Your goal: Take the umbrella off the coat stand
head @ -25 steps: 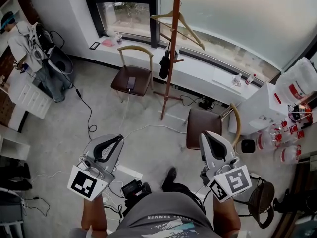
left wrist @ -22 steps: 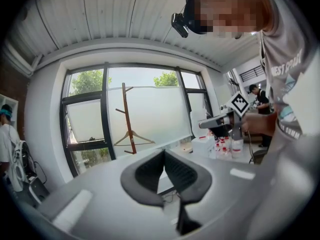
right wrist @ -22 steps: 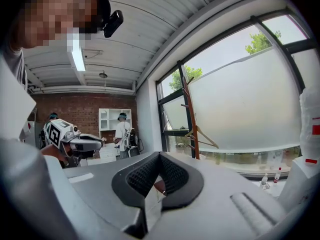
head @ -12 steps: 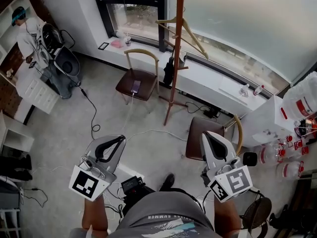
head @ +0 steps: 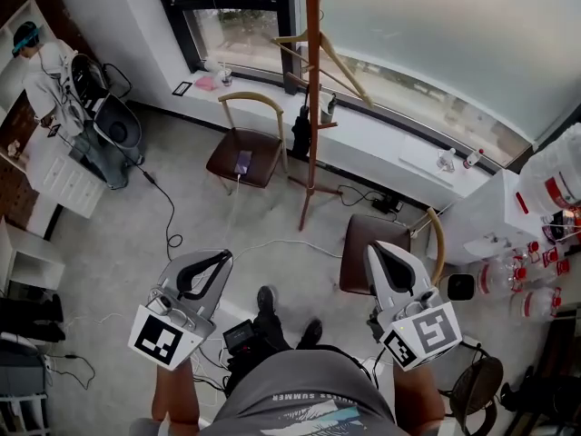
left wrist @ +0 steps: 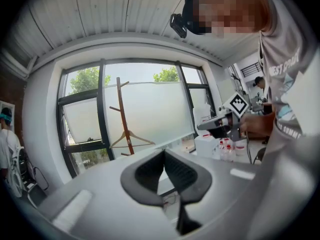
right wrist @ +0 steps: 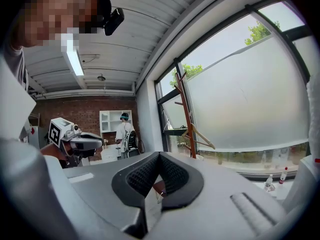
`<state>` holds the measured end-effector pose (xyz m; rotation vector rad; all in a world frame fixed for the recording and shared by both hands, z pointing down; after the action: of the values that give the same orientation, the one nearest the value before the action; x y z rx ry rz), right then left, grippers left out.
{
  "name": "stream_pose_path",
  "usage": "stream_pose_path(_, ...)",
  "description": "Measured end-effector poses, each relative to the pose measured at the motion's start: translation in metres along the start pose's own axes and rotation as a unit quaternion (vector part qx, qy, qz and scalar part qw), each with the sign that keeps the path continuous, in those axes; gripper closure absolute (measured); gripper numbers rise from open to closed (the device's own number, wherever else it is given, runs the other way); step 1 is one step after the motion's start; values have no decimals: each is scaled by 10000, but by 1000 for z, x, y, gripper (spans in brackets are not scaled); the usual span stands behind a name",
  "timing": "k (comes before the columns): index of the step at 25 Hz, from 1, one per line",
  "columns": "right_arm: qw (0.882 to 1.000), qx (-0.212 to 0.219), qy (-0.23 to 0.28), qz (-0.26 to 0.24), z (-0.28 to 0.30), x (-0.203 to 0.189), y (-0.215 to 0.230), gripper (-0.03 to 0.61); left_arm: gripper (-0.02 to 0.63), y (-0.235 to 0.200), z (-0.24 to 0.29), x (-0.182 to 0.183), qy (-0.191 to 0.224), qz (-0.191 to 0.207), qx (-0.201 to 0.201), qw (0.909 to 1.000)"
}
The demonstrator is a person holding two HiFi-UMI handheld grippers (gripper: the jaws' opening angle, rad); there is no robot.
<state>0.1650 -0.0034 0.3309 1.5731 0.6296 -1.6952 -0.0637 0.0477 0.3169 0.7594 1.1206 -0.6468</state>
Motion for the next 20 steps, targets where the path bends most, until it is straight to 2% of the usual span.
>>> stream_pose_path(6, 9993, -366, -10, 13, 18, 6, 9, 578, 612, -25, 31, 0, 107, 4, -403, 9991)
stream_pose_path(12, 9973, -729, 33, 11, 46, 19, 5, 578, 612, -68, 50, 7, 322, 70, -726, 9968)
stream_pose_path(20, 9937, -1123, 56, 2, 91, 28, -4, 578, 612, -126, 73, -2, 438, 117, -1097, 9929)
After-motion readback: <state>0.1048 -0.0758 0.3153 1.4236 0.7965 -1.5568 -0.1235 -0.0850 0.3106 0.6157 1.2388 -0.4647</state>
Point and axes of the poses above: the fingertips, and each gripper's own axes: z forward along the fingers, y to its right, x out of its top, the point moved 2 cm from there along -z, backward along the fingers, and after that the axes turned 1 degree about -x, right-handed, at the moved point
